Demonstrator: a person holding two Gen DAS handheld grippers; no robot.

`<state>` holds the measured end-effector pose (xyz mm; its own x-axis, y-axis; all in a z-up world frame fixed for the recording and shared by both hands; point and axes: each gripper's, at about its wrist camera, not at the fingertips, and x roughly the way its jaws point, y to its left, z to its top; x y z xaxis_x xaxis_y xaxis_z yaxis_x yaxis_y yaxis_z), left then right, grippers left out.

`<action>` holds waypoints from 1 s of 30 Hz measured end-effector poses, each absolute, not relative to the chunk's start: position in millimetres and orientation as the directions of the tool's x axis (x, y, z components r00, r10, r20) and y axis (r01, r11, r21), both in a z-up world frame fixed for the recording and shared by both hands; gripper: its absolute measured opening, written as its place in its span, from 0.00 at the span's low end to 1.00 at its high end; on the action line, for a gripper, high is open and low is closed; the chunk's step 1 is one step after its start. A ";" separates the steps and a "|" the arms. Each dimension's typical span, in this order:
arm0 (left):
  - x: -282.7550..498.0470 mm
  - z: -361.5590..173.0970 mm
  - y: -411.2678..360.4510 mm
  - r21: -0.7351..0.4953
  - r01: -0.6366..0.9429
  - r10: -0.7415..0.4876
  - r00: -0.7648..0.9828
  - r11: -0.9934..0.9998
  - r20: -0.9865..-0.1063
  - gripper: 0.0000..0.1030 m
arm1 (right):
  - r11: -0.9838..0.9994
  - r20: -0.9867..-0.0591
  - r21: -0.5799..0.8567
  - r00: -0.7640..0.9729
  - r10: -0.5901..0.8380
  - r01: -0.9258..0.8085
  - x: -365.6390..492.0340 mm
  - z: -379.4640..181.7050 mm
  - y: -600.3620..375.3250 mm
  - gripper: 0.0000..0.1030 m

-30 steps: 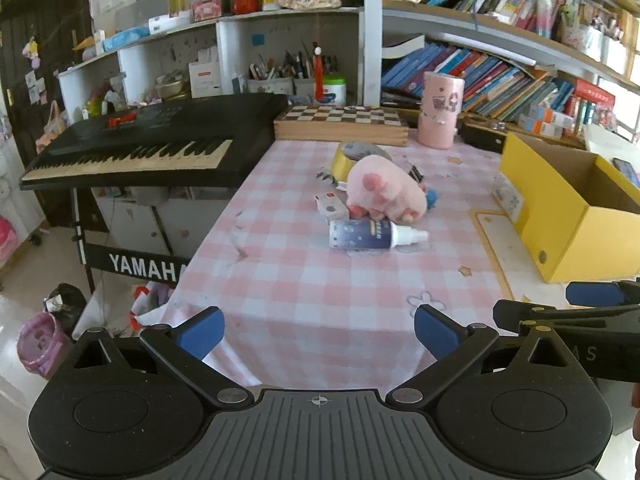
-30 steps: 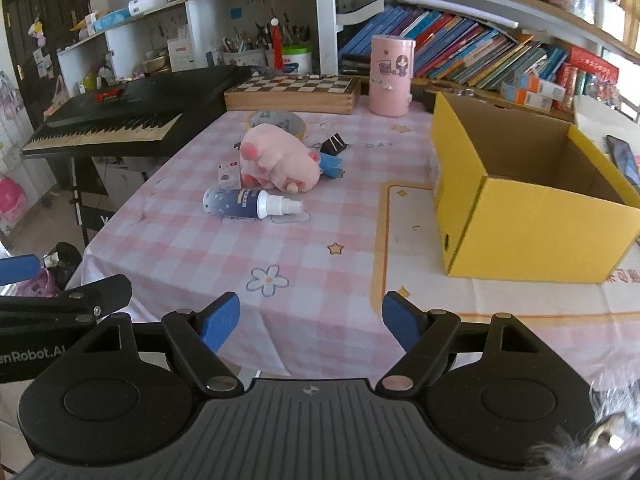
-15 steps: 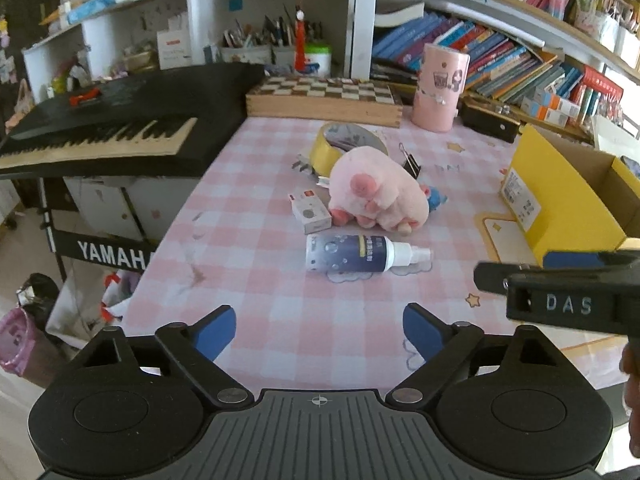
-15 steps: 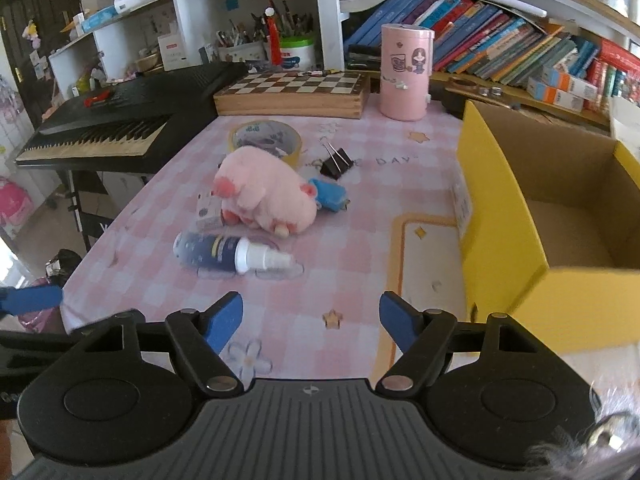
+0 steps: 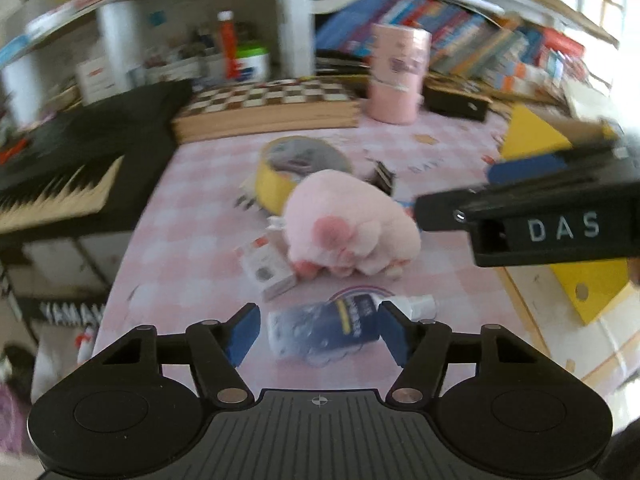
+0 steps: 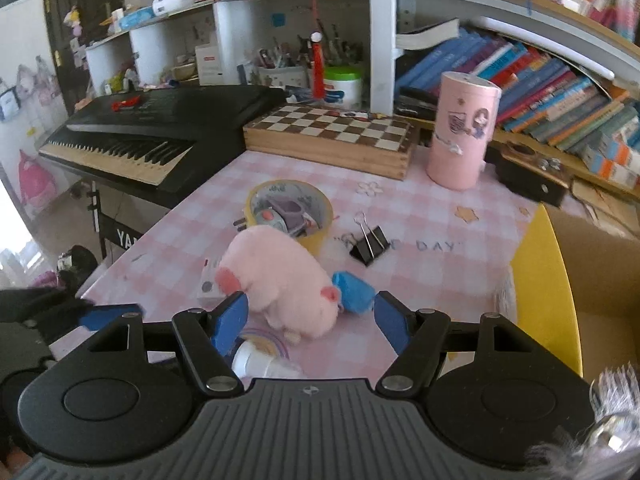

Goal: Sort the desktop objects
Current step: 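Grasp the spray bottle with the left tool while the right tool grasps the pink pig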

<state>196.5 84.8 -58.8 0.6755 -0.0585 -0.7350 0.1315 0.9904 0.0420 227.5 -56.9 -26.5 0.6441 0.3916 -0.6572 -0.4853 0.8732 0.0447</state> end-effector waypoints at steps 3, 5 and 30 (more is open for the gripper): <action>209.8 -68.3 78.0 0.068 0.234 -0.101 0.640 0.970 -0.762 0.54 | 0.861 -0.656 0.032 0.639 0.402 -0.508 236.2 -27.9 -54.0 0.67; 214.3 -71.3 73.4 0.102 0.307 -0.126 0.640 0.946 -0.758 0.54 | 0.855 -0.655 0.033 0.634 0.410 -0.518 240.9 -28.8 -53.4 0.67; 225.6 -88.2 96.6 0.035 0.298 -0.155 0.590 0.954 -0.793 0.51 | 0.783 -0.721 0.075 0.509 0.470 -0.617 271.2 -46.0 -39.7 0.69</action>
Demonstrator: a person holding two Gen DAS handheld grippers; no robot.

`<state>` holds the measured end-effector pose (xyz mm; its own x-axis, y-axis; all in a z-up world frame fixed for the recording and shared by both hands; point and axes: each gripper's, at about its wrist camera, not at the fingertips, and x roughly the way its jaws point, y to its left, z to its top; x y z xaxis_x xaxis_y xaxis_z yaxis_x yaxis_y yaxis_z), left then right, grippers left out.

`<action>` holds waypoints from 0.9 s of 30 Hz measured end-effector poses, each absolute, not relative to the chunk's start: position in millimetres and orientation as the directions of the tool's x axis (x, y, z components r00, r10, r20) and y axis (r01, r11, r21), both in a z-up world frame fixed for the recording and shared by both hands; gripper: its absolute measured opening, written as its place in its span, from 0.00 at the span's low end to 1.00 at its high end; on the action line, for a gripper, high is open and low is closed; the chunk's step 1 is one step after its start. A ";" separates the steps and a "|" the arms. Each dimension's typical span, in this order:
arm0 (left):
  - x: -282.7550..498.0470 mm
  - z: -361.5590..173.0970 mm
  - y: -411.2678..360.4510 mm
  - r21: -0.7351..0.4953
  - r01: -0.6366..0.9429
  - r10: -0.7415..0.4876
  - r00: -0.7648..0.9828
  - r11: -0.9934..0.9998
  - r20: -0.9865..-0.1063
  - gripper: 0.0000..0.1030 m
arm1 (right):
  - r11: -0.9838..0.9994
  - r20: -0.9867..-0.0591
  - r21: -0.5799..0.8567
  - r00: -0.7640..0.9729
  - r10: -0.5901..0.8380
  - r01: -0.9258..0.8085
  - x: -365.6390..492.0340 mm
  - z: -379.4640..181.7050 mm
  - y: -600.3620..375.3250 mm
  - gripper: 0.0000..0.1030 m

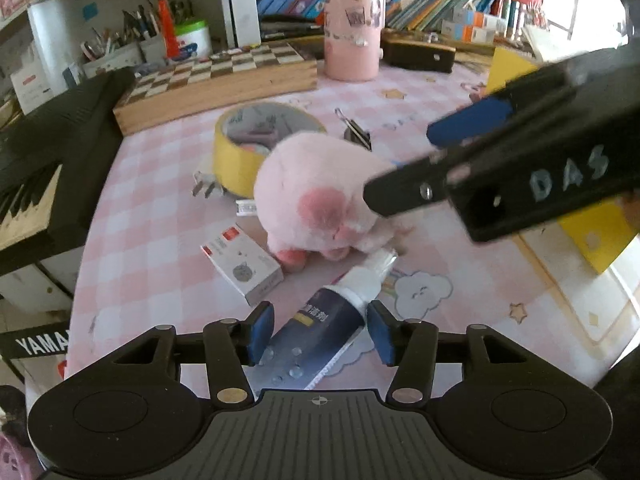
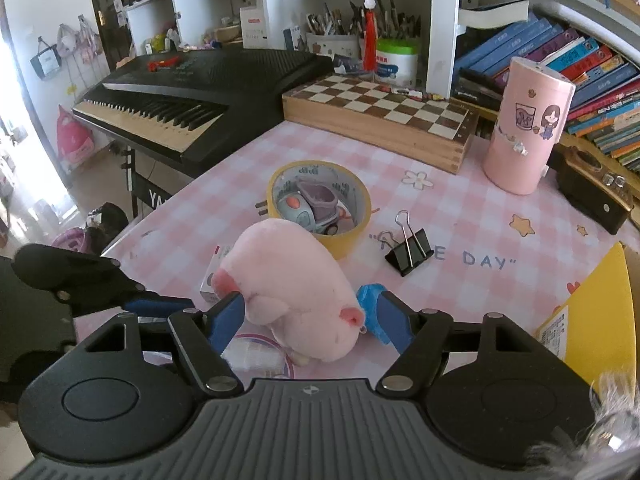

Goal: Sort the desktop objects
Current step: 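Grasp the spray bottle with the left tool while the right tool grasps the pink pig, then lift the spray bottle and pink pig and carry both toward the yellow box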

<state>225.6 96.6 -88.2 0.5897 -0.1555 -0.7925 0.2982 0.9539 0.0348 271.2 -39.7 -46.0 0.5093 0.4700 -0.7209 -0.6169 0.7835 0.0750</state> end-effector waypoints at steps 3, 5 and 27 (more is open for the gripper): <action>219.2 -89.2 99.4 0.026 0.290 -0.153 0.577 0.957 -0.802 0.46 | 0.768 -0.714 0.072 0.504 0.485 -0.637 271.7 -44.6 -37.2 0.69; 215.1 -88.3 103.1 0.008 0.253 -0.141 0.565 0.967 -0.813 0.39 | 0.757 -0.712 0.071 0.498 0.495 -0.650 272.1 -44.7 -34.6 0.69; 174.0 -89.1 106.4 0.008 0.085 -0.042 0.572 0.996 -0.819 0.30 | 0.671 -0.750 -0.046 0.470 0.466 -0.740 287.5 -58.8 -6.7 0.58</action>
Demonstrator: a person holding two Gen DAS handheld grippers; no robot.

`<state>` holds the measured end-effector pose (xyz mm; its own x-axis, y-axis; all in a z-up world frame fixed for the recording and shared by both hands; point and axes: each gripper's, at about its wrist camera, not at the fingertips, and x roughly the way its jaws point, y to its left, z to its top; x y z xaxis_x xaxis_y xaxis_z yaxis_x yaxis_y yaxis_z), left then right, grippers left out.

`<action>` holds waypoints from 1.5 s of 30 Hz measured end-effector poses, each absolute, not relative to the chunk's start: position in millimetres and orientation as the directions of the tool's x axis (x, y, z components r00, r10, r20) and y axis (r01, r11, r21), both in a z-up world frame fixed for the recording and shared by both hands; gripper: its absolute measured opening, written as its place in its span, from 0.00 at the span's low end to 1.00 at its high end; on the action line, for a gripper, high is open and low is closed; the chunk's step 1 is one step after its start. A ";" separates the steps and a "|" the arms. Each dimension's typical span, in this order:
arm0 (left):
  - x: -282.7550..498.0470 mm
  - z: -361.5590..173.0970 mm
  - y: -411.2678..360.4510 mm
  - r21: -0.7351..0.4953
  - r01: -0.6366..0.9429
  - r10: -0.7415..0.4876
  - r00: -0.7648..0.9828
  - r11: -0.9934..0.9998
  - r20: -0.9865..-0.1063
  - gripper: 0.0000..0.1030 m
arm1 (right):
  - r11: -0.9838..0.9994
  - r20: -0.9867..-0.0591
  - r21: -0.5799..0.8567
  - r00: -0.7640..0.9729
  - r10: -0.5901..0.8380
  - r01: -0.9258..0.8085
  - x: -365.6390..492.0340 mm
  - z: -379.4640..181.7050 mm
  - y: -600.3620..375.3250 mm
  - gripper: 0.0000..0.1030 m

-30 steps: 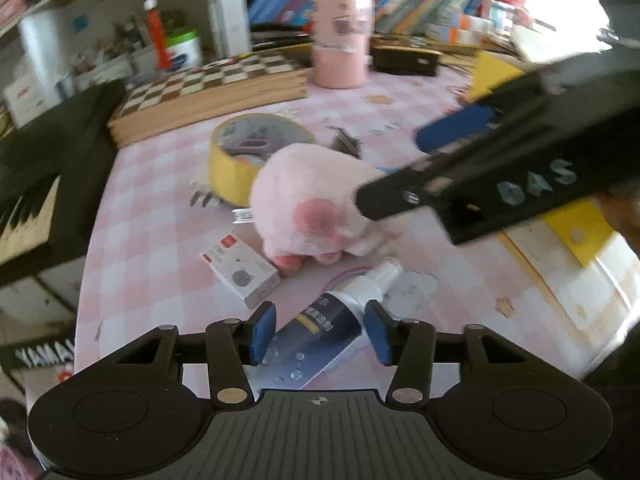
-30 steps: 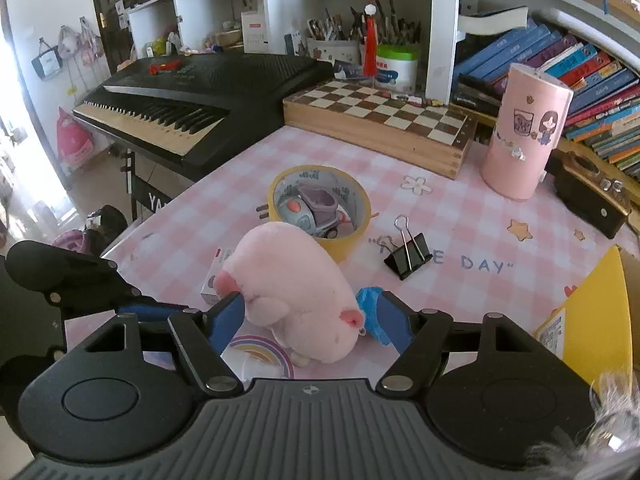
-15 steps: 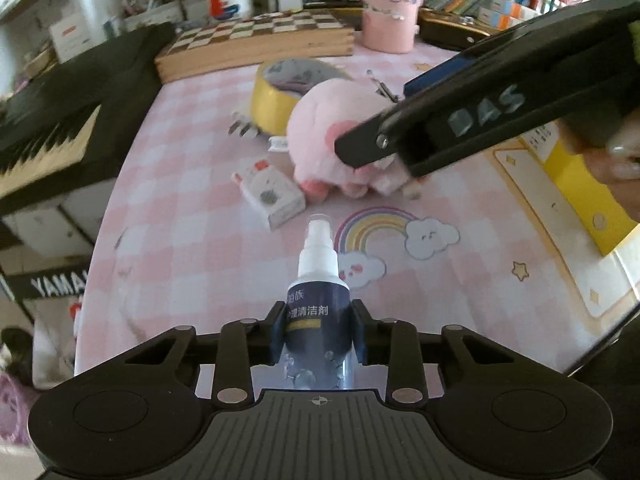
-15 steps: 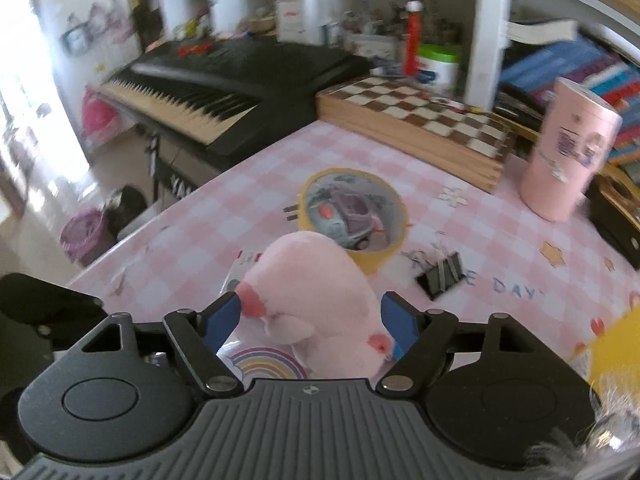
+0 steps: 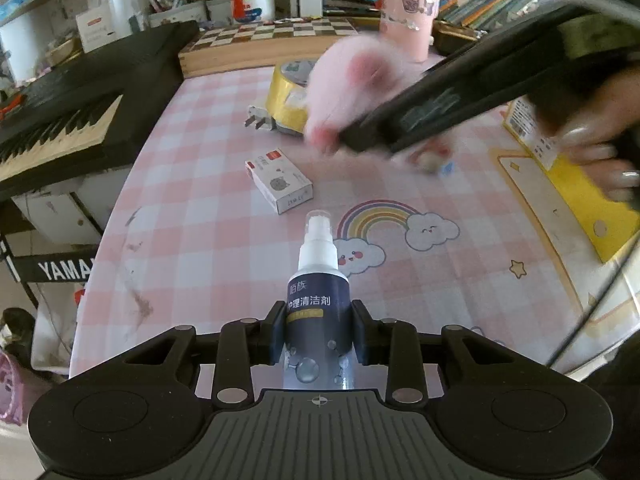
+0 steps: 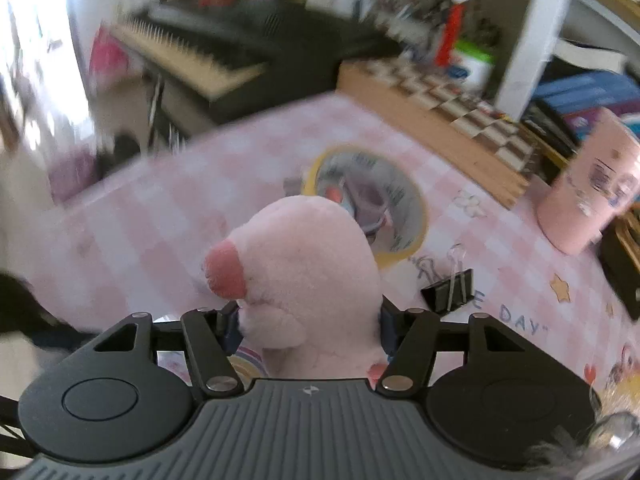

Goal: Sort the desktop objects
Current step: 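Lift the spray bottle and pink pig and carry both toward the yellow box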

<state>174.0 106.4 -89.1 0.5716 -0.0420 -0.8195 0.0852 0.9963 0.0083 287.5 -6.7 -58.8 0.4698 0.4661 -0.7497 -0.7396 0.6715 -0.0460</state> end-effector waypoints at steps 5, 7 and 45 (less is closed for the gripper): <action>165.6 -72.2 114.4 -0.079 -0.005 -0.059 0.619 0.997 -0.783 0.30 | 0.776 -0.720 0.071 0.506 0.474 -0.627 269.1 -32.9 -40.2 0.58; 160.5 -60.6 118.4 -0.112 -0.030 -0.066 0.650 0.993 -0.757 0.30 | 0.806 -0.722 0.126 0.504 0.474 -0.578 262.5 -26.5 -51.8 0.58; -7.8 10.4 62.9 -0.320 0.172 -0.345 0.693 0.932 -0.633 0.30 | 0.966 -0.714 0.219 0.653 0.254 -0.136 -13.1 -14.3 -169.4 0.59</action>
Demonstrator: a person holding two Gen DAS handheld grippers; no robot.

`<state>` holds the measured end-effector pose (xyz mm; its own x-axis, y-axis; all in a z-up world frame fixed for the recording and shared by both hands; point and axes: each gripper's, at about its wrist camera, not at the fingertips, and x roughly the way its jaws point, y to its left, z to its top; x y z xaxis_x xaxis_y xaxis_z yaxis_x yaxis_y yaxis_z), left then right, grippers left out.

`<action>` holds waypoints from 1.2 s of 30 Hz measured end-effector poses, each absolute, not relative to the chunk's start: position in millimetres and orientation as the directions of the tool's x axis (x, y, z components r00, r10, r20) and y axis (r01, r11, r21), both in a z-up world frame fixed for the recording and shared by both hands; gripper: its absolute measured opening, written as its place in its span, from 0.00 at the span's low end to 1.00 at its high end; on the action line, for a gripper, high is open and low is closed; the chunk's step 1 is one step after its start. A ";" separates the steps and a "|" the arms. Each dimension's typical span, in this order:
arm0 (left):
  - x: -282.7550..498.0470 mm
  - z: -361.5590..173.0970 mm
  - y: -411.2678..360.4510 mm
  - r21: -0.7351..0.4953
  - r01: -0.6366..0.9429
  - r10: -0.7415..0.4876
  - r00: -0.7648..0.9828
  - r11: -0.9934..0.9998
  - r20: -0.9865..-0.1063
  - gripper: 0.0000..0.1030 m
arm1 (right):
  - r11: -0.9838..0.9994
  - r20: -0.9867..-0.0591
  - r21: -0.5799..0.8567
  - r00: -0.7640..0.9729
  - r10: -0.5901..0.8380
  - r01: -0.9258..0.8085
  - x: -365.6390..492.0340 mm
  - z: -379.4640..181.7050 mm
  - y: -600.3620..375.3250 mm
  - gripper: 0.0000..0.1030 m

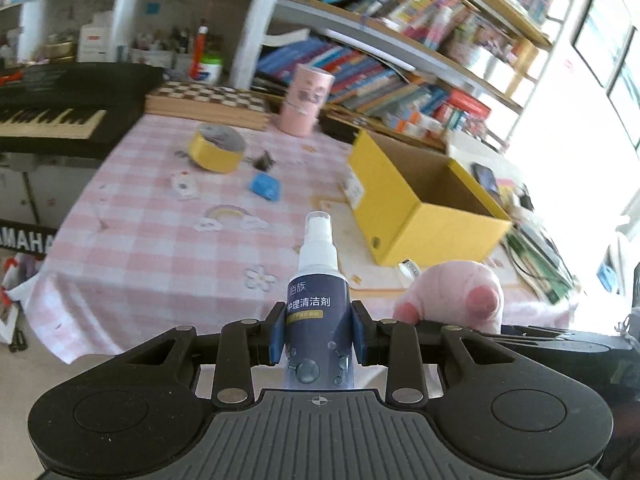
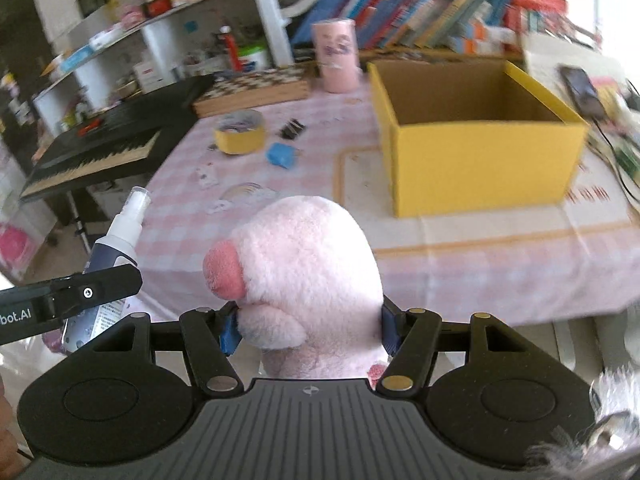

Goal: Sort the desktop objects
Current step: 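Lift the spray bottle and pink pig and carry both toward the yellow box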

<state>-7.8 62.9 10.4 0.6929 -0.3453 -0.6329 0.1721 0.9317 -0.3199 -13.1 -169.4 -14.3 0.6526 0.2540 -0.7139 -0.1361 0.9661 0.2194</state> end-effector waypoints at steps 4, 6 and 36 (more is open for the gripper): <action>-8.1 7.0 52.7 -0.337 0.211 -0.387 0.666 0.918 -0.637 0.30 | 0.973 -0.719 0.209 0.659 0.219 -0.096 -25.4 -13.0 -178.1 0.59; -8.3 6.7 48.0 -0.339 0.229 -0.401 0.660 0.913 -0.636 0.30 | 0.975 -0.722 0.205 0.661 0.206 -0.080 -30.2 -13.2 -182.0 0.59; 4.1 8.5 1.2 -0.310 0.359 -0.472 0.598 0.880 -0.648 0.30 | 0.981 -0.740 0.194 0.659 0.133 0.020 -36.6 -12.3 -214.4 0.59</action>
<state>4.1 1.2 8.5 0.5978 -0.4719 -0.6480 0.3586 0.8804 -0.3104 -36.6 -214.4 -12.3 0.6588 0.1332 -0.7404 0.0200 0.9807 0.1943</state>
